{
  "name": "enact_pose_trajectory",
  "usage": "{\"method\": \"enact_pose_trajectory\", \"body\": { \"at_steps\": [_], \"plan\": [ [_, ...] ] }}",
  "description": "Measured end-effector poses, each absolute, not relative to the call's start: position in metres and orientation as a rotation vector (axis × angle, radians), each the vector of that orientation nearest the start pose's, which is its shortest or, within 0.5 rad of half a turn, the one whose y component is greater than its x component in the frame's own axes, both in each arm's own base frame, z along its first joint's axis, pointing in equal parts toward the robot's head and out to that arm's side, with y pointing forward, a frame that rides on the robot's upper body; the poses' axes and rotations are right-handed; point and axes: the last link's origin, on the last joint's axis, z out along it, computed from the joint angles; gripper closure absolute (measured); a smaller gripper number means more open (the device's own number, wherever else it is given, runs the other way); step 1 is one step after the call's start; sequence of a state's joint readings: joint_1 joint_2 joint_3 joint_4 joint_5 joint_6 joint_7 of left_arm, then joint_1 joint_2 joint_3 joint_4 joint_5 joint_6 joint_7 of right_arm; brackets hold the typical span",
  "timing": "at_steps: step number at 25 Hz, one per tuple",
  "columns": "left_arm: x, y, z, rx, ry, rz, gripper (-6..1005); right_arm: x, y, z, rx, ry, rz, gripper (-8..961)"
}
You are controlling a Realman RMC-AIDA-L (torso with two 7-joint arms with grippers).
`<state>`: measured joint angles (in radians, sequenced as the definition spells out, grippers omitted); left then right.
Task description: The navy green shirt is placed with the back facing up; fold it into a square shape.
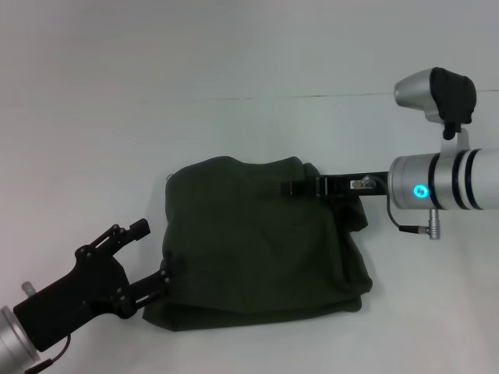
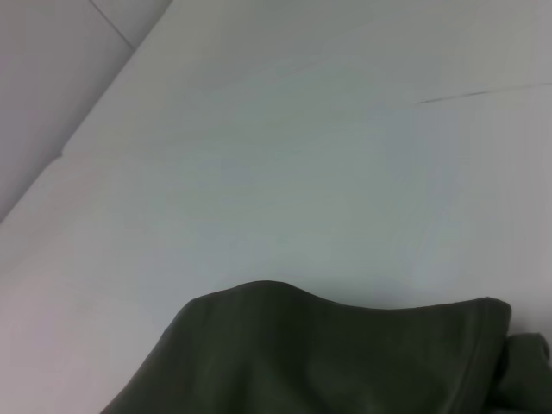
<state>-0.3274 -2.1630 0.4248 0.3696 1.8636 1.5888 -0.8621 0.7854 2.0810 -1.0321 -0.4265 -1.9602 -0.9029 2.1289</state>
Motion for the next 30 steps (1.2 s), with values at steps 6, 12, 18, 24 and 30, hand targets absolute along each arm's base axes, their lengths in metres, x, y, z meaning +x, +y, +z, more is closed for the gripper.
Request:
{"method": "enact_pose_trajectory", "body": {
  "at_steps": [6, 12, 18, 24, 30],
  "plan": [
    [-0.309, 0.251, -0.039, -2.322, -0.597, -0.986, 113, 0.227, 0.413, -0.067, -2.315, 1.417, 0.458, 492],
    [-0.308, 0.251, -0.039, -2.32, -0.601, -0.992, 113, 0.229, 0.413, -0.064, -2.3, 1.385, 0.522, 640],
    [-0.307, 0.251, -0.04, -2.323, -0.6, -1.0, 112, 0.227, 0.411, -0.062, -2.323, 1.324, 0.584, 775],
    [-0.306, 0.251, -0.04, -2.325, -0.601, -1.011, 113, 0.228, 0.41, -0.057, -2.327, 1.308, 0.605, 931],
    [-0.306, 0.251, -0.04, -2.324, -0.604, -1.007, 114, 0.239, 0.409, -0.04, -2.281, 1.313, 0.657, 896]
  ]
}}
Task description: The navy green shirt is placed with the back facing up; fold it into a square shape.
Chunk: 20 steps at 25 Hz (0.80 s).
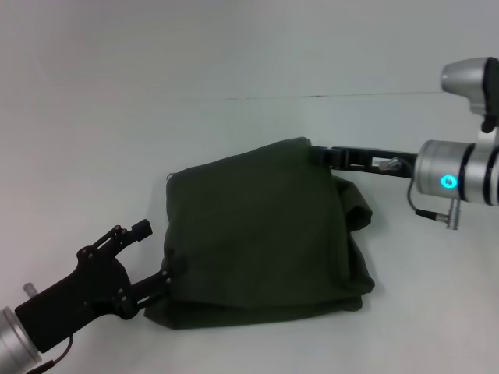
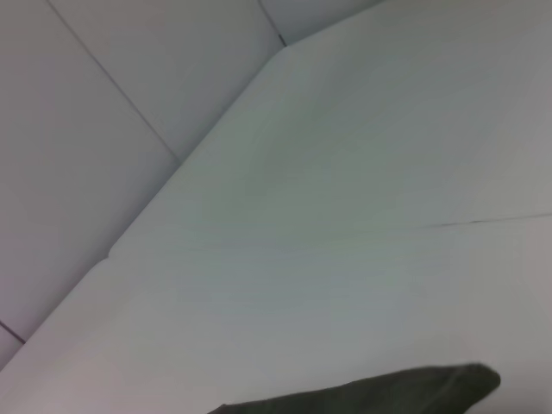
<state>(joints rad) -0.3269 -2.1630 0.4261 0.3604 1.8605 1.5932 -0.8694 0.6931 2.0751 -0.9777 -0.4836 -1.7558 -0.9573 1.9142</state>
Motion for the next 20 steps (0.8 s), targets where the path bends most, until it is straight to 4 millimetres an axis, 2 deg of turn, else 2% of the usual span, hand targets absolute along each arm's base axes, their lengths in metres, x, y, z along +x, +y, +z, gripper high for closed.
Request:
{"method": "enact_pose_trajectory", "body": {
  "at_steps": [6, 14, 20],
  "plan": [
    [-0.305, 0.252, -0.039, -2.326, -0.6, -1.013, 113, 0.25, 0.407, -0.032, -2.246, 1.323, 0.661, 861],
    [-0.303, 0.256, -0.04, -2.33, -0.591, -1.01, 113, 0.253, 0.403, -0.039, -2.269, 1.276, 0.624, 814],
    [-0.303, 0.257, -0.04, -2.328, -0.59, -1.007, 113, 0.264, 0.401, -0.027, -2.206, 1.23, 0.688, 779]
  ]
}}
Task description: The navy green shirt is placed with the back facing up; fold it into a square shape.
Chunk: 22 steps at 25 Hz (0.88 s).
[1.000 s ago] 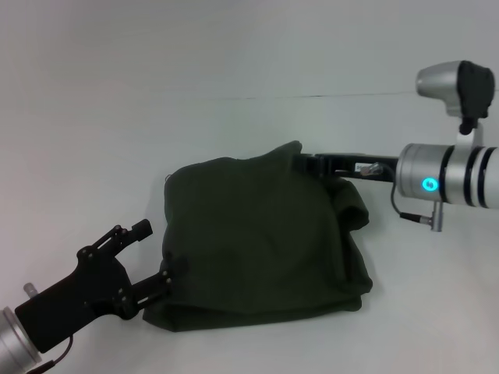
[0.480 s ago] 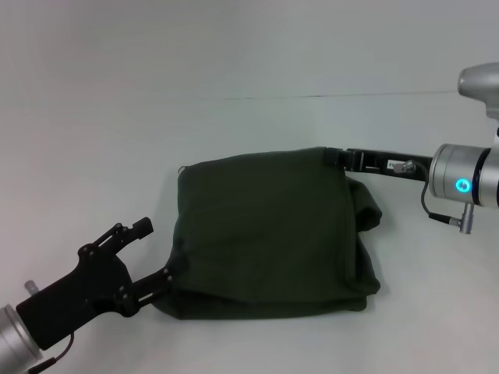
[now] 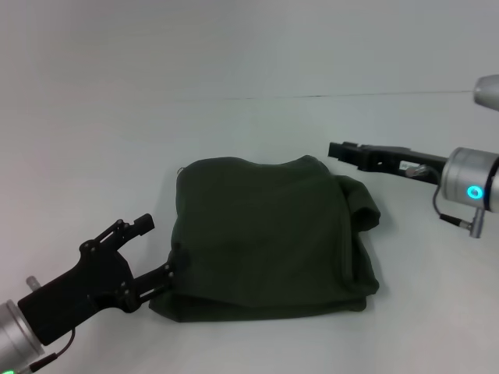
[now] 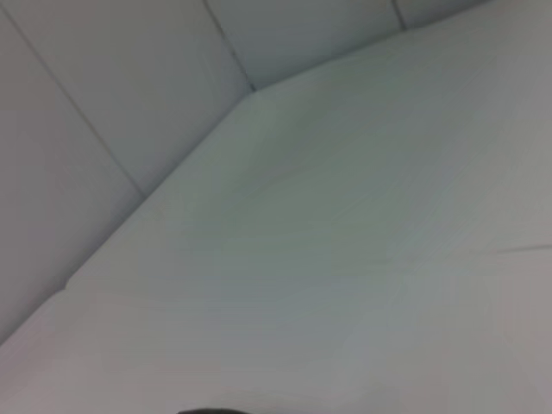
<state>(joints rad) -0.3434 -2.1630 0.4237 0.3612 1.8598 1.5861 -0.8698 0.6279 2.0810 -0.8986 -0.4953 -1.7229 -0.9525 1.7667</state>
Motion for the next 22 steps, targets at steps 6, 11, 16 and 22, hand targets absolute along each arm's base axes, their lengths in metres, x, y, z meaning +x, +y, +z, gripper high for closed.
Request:
{"method": "enact_pose_trajectory", "body": {
  "at_steps": [6, 11, 16, 22],
  "plan": [
    [-0.304, 0.258, -0.039, -2.319, -0.595, -1.0, 113, 0.272, 0.396, -0.014, -2.203, 1.237, 0.726, 608],
    [-0.304, 0.259, -0.039, -2.317, -0.599, -0.998, 112, 0.268, 0.382, -0.002, -2.316, 1.25, 0.789, 343],
    [-0.304, 0.259, -0.039, -2.317, -0.598, -0.999, 112, 0.267, 0.371, 0.011, -2.402, 1.283, 0.831, 341],
    [-0.303, 0.259, -0.04, -2.318, -0.6, -1.002, 112, 0.266, 0.367, -0.004, -2.47, 1.266, 0.734, 459]
  ]
}}
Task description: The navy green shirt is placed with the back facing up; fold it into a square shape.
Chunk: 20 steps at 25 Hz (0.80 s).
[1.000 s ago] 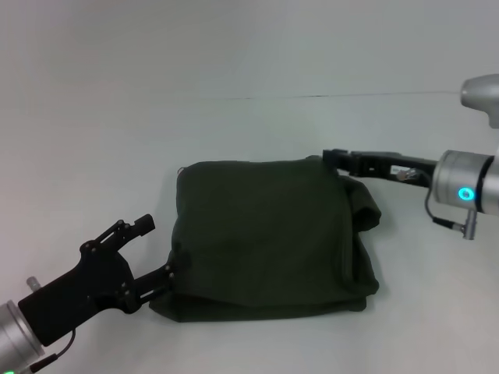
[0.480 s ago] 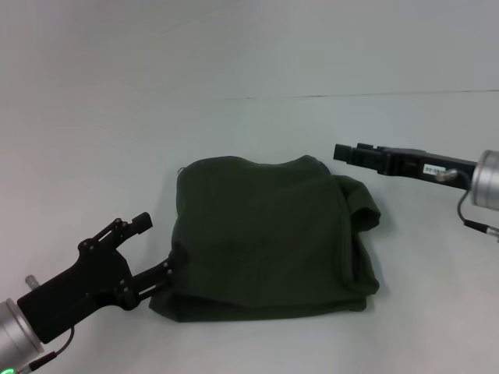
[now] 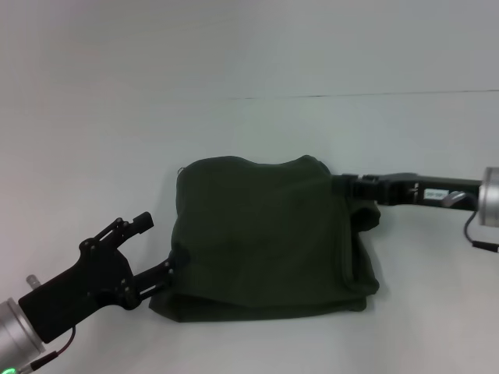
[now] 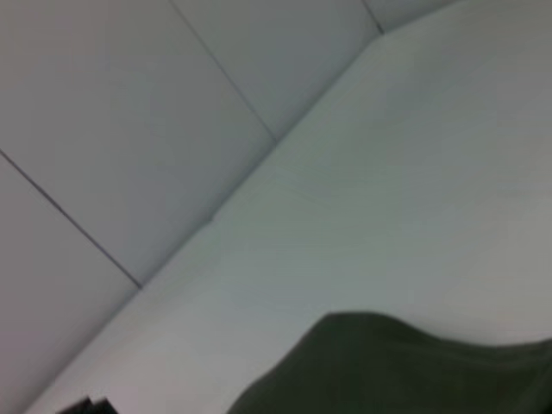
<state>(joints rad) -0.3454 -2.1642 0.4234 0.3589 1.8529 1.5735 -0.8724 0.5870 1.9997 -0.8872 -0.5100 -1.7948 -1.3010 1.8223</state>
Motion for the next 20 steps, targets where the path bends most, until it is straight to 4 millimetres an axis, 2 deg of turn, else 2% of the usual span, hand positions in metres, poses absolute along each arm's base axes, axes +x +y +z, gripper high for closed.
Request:
{"method": "enact_pose_trajectory", "body": {
  "at_steps": [6, 11, 16, 20],
  "plan": [
    [-0.302, 0.26, -0.041, -2.319, -0.6, -1.006, 112, 0.26, 0.371, -0.021, -2.515, 1.241, 0.629, 585],
    [-0.302, 0.259, -0.043, -2.319, -0.607, -1.007, 112, 0.252, 0.374, -0.024, -2.54, 1.213, 0.62, 819],
    [-0.302, 0.258, -0.044, -2.318, -0.614, -1.008, 112, 0.258, 0.377, -0.031, -2.527, 1.254, 0.498, 954],
    [-0.303, 0.258, -0.045, -2.317, -0.618, -1.007, 113, 0.271, 0.374, -0.036, -2.491, 1.288, 0.402, 951]
  ]
}}
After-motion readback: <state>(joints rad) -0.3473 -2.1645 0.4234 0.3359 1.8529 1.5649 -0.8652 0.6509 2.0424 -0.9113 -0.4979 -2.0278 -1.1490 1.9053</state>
